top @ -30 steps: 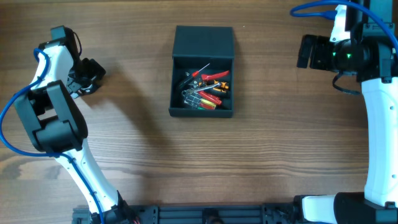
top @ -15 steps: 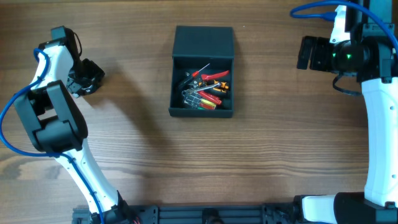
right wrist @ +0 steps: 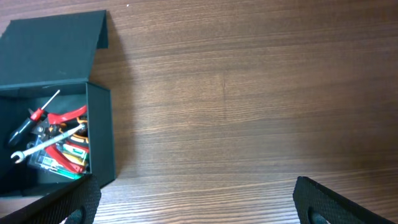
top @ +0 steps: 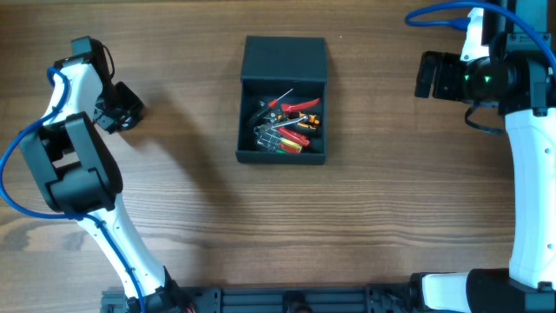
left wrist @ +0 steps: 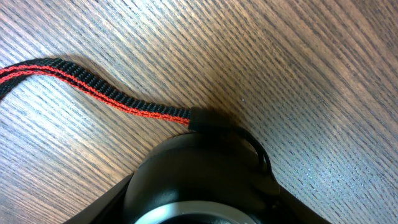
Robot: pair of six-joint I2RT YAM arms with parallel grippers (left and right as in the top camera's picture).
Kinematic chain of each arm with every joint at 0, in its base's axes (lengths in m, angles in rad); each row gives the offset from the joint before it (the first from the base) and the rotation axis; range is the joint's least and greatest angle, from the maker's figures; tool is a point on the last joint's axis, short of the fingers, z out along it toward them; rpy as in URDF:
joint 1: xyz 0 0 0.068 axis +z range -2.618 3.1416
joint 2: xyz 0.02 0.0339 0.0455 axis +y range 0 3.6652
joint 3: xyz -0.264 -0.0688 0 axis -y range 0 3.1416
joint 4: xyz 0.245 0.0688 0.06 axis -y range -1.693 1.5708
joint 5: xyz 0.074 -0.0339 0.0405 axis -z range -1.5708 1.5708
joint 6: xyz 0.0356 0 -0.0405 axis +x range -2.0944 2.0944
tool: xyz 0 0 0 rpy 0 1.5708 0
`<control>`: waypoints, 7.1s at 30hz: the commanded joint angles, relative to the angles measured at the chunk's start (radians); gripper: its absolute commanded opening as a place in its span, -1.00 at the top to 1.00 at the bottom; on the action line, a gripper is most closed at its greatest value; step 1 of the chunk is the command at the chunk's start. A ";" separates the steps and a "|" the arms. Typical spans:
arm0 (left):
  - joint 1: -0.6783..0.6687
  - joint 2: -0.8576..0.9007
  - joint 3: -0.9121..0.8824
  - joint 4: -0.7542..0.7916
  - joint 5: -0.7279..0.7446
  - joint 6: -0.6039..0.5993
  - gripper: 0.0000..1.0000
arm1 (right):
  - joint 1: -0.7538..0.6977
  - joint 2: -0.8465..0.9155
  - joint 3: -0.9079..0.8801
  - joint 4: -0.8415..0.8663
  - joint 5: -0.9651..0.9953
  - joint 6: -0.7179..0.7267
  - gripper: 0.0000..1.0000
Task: Pack container
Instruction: 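Lower the left gripper and grasp the tape measure by its strap, then lift the tape measure and carry it over the green box, then lower the tape measure into the box and open the left gripper, then move both grippers to the raised lid of the green box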
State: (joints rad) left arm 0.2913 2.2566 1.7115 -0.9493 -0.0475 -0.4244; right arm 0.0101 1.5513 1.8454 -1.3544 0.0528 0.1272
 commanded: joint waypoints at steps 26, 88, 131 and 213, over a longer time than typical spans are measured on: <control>0.000 -0.067 0.003 -0.029 -0.002 0.002 0.57 | -0.003 0.003 -0.005 -0.003 -0.008 0.003 -0.99; -0.753 -0.137 0.003 0.040 0.134 1.090 0.90 | -0.003 0.003 -0.004 0.001 -0.008 -0.023 -0.99; -0.516 -0.594 0.002 -0.002 0.274 0.510 -0.99 | -0.003 -0.032 -0.003 0.201 -0.056 0.014 0.31; -0.275 0.239 0.002 0.643 1.199 -0.032 0.92 | -0.091 0.829 -0.060 0.544 -1.143 0.036 0.91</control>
State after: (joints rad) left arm 0.0177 2.4477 1.7123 -0.3325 1.1320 -0.4511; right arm -0.0814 2.3497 1.8015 -0.8234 -1.0565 0.1783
